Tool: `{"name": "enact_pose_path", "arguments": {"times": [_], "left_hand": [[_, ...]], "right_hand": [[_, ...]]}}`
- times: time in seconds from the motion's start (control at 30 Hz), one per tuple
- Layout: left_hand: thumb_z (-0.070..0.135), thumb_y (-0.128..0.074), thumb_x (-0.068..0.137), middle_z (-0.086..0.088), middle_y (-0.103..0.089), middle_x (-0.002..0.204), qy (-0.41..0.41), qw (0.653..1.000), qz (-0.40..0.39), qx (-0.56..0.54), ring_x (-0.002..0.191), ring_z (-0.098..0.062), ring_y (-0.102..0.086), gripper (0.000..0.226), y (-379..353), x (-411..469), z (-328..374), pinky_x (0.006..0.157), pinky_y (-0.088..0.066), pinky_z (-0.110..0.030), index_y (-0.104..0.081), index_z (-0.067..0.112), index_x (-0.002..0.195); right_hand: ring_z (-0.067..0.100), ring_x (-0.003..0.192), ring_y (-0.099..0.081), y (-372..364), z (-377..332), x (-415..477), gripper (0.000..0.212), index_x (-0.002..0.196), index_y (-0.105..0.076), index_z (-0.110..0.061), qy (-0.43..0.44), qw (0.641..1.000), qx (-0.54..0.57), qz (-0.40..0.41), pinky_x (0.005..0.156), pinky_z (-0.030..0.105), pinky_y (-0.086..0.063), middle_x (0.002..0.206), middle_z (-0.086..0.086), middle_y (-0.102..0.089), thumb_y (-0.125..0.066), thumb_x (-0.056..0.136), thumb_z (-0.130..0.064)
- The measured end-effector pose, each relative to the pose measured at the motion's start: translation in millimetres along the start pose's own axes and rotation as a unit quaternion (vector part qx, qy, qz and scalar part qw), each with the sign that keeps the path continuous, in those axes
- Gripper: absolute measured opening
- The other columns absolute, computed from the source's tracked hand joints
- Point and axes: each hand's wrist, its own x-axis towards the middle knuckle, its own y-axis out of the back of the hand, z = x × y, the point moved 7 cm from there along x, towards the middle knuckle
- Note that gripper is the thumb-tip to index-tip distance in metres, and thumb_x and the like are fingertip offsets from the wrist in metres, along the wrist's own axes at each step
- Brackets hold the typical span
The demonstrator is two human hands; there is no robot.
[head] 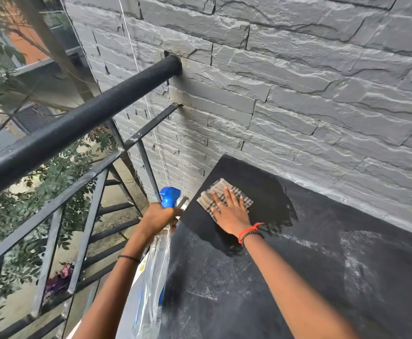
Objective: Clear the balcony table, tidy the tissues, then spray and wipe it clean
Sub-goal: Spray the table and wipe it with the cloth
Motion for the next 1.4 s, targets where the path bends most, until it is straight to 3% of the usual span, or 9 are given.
{"name": "enact_pose_path", "arguments": {"times": [0.23,0.37,0.57,0.73,0.8,0.9,1.1,1.23,1.4], "left_hand": [[0.027,-0.065,0.057,-0.006,-0.058,0.050,-0.017,1.000,-0.014,0.003,0.061,-0.021,-0.049,0.022,-10,-8,17,0.063,-0.039,-0.033,-0.060,0.006,0.061],[0.027,-0.065,0.058,-0.007,-0.059,0.050,-0.010,1.000,-0.003,0.009,0.055,-0.020,-0.052,0.021,-12,-7,18,0.064,-0.041,-0.035,-0.060,0.006,0.063],[0.025,-0.068,0.060,-0.008,-0.059,0.051,0.003,1.000,0.010,0.016,0.052,-0.023,-0.054,0.018,-17,-9,13,0.061,-0.042,-0.034,-0.062,0.009,0.059],[0.011,-0.068,0.076,-0.004,-0.056,0.047,0.007,1.000,0.007,0.002,0.051,-0.022,-0.052,0.018,-27,-18,17,0.061,-0.042,-0.033,-0.058,0.007,0.062],[0.010,-0.068,0.077,-0.004,-0.056,0.046,0.007,1.000,0.008,0.001,0.051,-0.021,-0.051,0.019,-29,-21,19,0.060,-0.042,-0.032,-0.059,0.007,0.061],[0.008,-0.068,0.078,-0.003,-0.055,0.045,0.010,1.000,0.009,-0.003,0.047,-0.021,-0.051,0.018,-32,-23,20,0.056,-0.043,-0.030,-0.059,0.005,0.063],[0.008,-0.066,0.080,-0.002,-0.053,0.043,0.012,1.000,0.013,0.009,0.043,-0.019,-0.050,0.021,-40,-30,18,0.047,-0.041,-0.022,-0.056,0.006,0.062],[0.007,-0.066,0.080,-0.002,-0.053,0.044,0.008,1.000,0.013,0.010,0.041,-0.017,-0.050,0.018,-42,-32,20,0.045,-0.042,-0.022,-0.057,0.004,0.065],[0.007,-0.066,0.077,-0.006,-0.055,0.047,0.000,1.000,0.001,0.023,0.042,-0.018,-0.050,0.020,-49,-37,22,0.053,-0.042,-0.027,-0.058,0.005,0.058]], "right_hand": [[0.021,0.145,0.017,-12,-23,-41,0.055,0.149,0.008,-0.035,0.072,0.997,-0.009,0.012,0.117,0.043,0.012,0.158,0.005,0.016,-0.014,0.100,-0.047],[0.018,0.144,0.017,-18,22,-78,0.064,0.148,0.009,-0.039,0.051,0.998,-0.015,0.018,0.113,0.035,0.016,0.155,-0.001,0.021,0.004,0.088,-0.062],[0.019,0.147,0.007,-6,50,-51,0.053,0.149,0.000,-0.036,-0.037,0.999,-0.006,0.027,0.119,0.045,0.003,0.159,0.005,0.006,-0.020,0.101,-0.044],[0.021,0.146,0.010,-12,21,-58,0.055,0.151,0.002,-0.034,0.000,1.000,-0.007,0.023,0.118,0.047,0.005,0.159,0.007,0.007,-0.020,0.101,-0.042],[0.020,0.146,0.012,-18,19,-77,0.055,0.150,0.005,-0.034,0.022,0.999,-0.012,0.024,0.118,0.043,0.008,0.159,0.006,0.011,-0.014,0.100,-0.045],[0.019,0.146,0.013,-28,37,-105,0.066,0.149,0.009,-0.038,0.036,0.999,-0.025,0.021,0.116,0.039,0.011,0.159,0.003,0.013,0.010,0.084,-0.053],[0.019,0.147,0.006,-12,81,-95,0.053,0.149,0.001,-0.037,-0.051,0.999,0.001,0.010,0.119,0.042,0.001,0.159,0.003,0.008,-0.020,0.101,-0.041],[0.023,0.147,0.003,-12,58,-86,0.054,0.151,-0.004,-0.032,-0.054,0.998,0.009,0.026,0.118,0.048,-0.001,0.160,0.008,0.003,-0.022,0.101,-0.039],[0.022,0.146,0.011,-22,45,-109,0.054,0.150,0.003,-0.032,0.009,1.000,-0.016,0.005,0.119,0.045,0.003,0.159,0.006,0.010,-0.013,0.100,-0.043]]}}
